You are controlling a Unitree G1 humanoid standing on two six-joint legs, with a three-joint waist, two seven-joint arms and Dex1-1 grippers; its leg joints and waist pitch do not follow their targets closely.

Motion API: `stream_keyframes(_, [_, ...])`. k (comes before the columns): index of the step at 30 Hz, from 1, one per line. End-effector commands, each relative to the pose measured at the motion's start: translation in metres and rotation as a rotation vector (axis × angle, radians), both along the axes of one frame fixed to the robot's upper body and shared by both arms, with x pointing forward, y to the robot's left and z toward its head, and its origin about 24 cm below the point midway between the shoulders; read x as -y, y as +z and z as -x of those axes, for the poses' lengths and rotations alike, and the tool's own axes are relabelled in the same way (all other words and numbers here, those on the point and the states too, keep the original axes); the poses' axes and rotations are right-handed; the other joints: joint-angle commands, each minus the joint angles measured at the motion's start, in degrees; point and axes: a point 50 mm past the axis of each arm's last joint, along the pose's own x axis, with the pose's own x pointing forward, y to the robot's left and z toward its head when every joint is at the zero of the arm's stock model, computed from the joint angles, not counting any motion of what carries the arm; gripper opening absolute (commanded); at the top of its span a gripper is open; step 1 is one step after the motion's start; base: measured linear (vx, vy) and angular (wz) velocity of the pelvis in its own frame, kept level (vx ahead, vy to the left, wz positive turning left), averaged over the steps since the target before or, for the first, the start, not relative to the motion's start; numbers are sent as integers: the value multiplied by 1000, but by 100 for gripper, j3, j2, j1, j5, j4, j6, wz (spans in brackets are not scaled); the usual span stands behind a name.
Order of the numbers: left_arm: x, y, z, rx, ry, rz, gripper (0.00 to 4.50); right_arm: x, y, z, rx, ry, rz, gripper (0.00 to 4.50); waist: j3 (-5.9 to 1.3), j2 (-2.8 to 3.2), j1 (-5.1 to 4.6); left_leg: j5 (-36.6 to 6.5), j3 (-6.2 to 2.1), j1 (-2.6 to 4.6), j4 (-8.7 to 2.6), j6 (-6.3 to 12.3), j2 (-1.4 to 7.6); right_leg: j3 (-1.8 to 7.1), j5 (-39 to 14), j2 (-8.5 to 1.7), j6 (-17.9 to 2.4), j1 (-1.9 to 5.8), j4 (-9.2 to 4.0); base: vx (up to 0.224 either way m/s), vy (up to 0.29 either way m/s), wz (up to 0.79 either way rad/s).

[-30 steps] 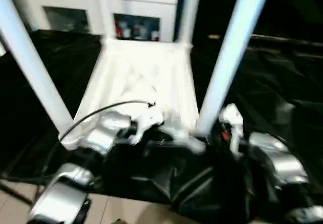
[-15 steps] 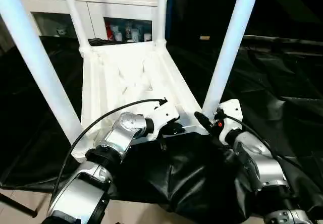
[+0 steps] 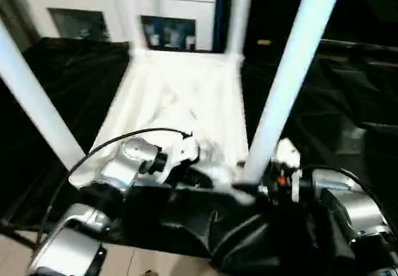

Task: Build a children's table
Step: Rotate leg to tighten

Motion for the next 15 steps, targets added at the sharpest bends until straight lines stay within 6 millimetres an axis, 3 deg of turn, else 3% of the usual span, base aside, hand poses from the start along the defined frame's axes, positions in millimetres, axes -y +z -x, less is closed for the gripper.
stream_keyframes(1, [7, 5, 3, -8, -59, 22, 0, 1, 2, -1, -8, 34, 9, 273, -314, -19, 3, -1198, -80, 105, -364, 467, 295, 240, -826, -354, -1532, 275, -316, 0, 0, 0])
stream_keyframes(2, [7, 5, 3, -10, -60, 21, 0, 0, 3, -1, -12, 37, 6, 273, -310, -16, 11, -1238, -80, 112, -369, 428, 298, 244, -907, -358, -1511, 269, -326, 0, 0, 0])
stream_keyframes(3, [5, 5, 3, -14, -61, 20, 0, 0, 3, -1, -23, 48, -2, 265, -298, -84, 11, -1295, -83, 98, -377, 374, 295, 244, -1060, -359, -1460, 270, -329, 0, 0, 0])
stream_keyframes(4, [4, 5, 4, -15, -59, 21, 0, 0, 4, -1, -30, 57, -6, 262, -295, -55, 16, -1363, -95, 93, -385, 309, 297, 251, -1242, -376, -1402, 269, -332, 0, 0, 0])
stream_keyframes(6, [3, 6, 4, -13, -52, 26, 0, -2, 4, -1, -45, 77, -18, 251, -288, -66, 18, -1415, -98, 98, -385, 256, 296, 257, -1375, -382, -1352, 259, -345, 0, 0, 0])
stream_keyframes(9, [3, 6, 5, -9, -36, 39, 0, -6, 2, 1, -66, 102, -33, 249, -285, -134, 11, -1363, -98, 75, -380, 269, 285, 259, -1433, -386, -1284, 265, -344, 0, 0, 0])
stream_keyframes(12, [3, 7, 3, 2, -15, 53, 0, -8, 0, 1, -66, 95, -36, 248, -288, -120, 15, -1246, -96, 78, -368, 297, 280, 261, -1389, -380, -1259, 253, -338, 0, 0, 0])
stream_keyframes(15, [7, 6, -5, 73, 88, 51, 0, -11, -7, -7, -36, -46, -21, 244, -285, -117, -10, -1300, -104, 73, -367, 260, 271, 258, -1490, -391, -1226, 230, -357, 0, 0, 0])
